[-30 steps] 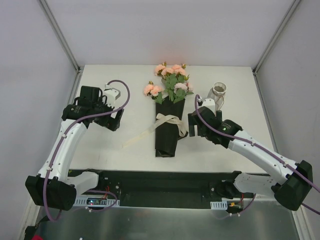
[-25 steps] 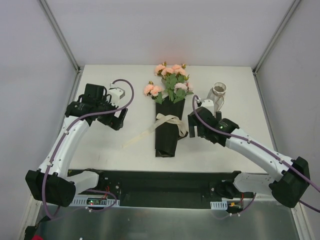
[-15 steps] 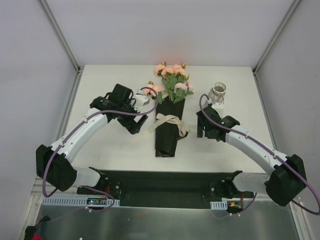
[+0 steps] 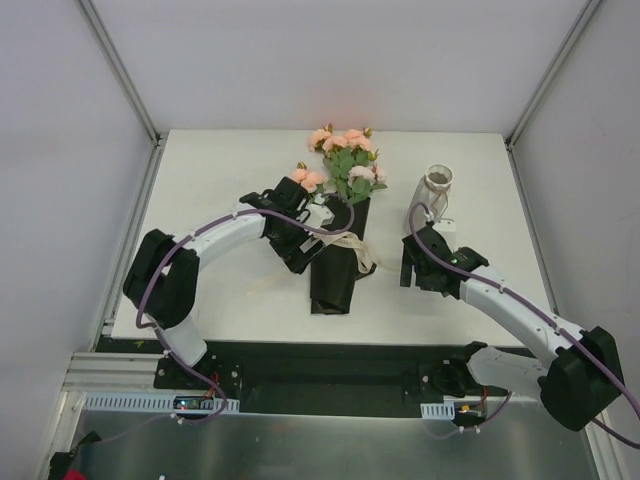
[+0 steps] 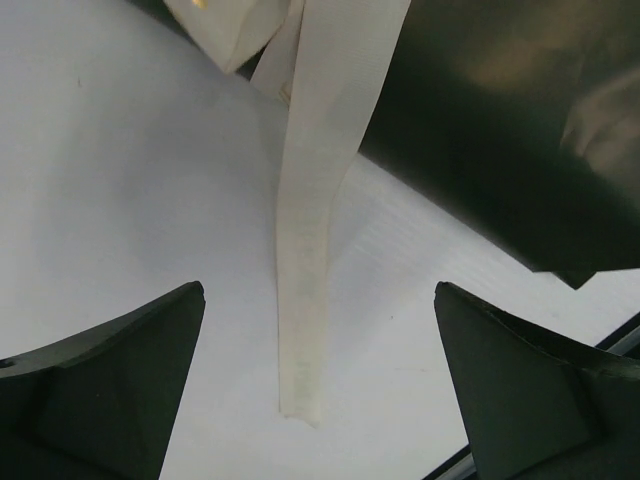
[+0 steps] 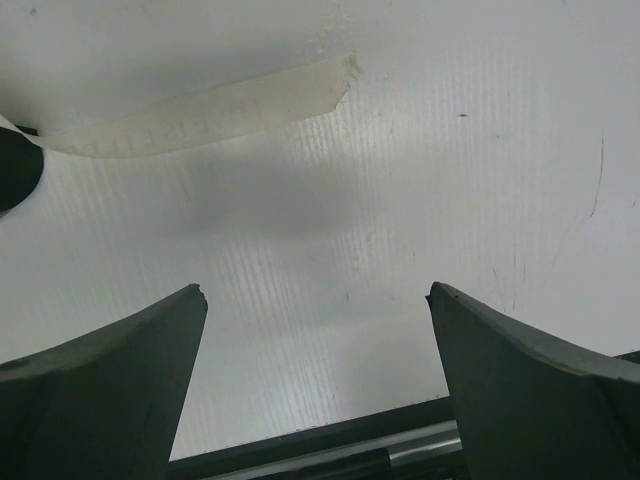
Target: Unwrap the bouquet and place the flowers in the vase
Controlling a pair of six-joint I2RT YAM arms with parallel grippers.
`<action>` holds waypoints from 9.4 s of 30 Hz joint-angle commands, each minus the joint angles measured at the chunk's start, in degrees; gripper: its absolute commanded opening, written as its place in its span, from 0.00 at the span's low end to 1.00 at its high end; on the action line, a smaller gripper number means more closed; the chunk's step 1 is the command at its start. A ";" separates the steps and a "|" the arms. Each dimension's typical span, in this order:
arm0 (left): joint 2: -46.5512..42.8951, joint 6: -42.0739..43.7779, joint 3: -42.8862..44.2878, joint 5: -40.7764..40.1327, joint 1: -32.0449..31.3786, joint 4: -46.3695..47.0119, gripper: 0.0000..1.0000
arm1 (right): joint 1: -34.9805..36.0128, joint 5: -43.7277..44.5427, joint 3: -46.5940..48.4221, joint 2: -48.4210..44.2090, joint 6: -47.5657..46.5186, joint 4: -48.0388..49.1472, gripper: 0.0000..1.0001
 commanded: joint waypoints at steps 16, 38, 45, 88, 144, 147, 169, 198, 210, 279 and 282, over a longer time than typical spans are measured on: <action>9.96 4.36 4.55 6.14 -1.81 6.82 0.61 | -0.14 -2.39 -4.87 -4.28 2.53 9.72 0.95; 6.27 3.39 5.87 -1.50 1.70 7.08 0.00 | 2.41 -14.88 2.77 16.99 -20.50 27.30 0.82; 6.89 3.65 6.13 -2.03 1.79 7.09 0.00 | 2.50 -16.53 1.72 18.66 -23.83 32.66 0.83; 0.31 -1.17 9.73 -8.89 12.76 2.70 0.00 | -2.84 -1.79 -0.92 -1.99 -12.51 23.27 0.01; -22.38 -1.62 -7.23 1.74 38.00 -4.43 0.99 | 45.13 10.00 25.10 35.88 -36.32 9.99 0.96; -22.20 -1.80 -7.14 1.83 38.00 -4.43 0.99 | 45.04 13.34 24.49 37.29 -36.58 11.48 0.96; -21.94 -3.38 -6.44 2.98 38.00 -4.17 0.99 | 43.90 30.74 20.97 40.99 -41.07 28.62 0.93; -24.05 -4.78 -3.98 2.71 38.00 -4.52 0.99 | 47.42 29.78 15.60 18.04 -29.20 29.41 0.93; -24.84 -4.43 -1.16 2.88 34.40 -6.45 0.99 | 25.20 10.14 15.54 8.57 -0.91 8.48 0.95; -32.93 -12.18 11.85 -12.19 36.77 -6.98 0.99 | 23.52 -37.38 41.91 32.04 -12.51 32.58 0.87; -29.60 -8.67 12.11 1.08 35.55 -8.73 0.99 | 21.06 -30.17 38.30 25.27 -12.50 28.11 0.87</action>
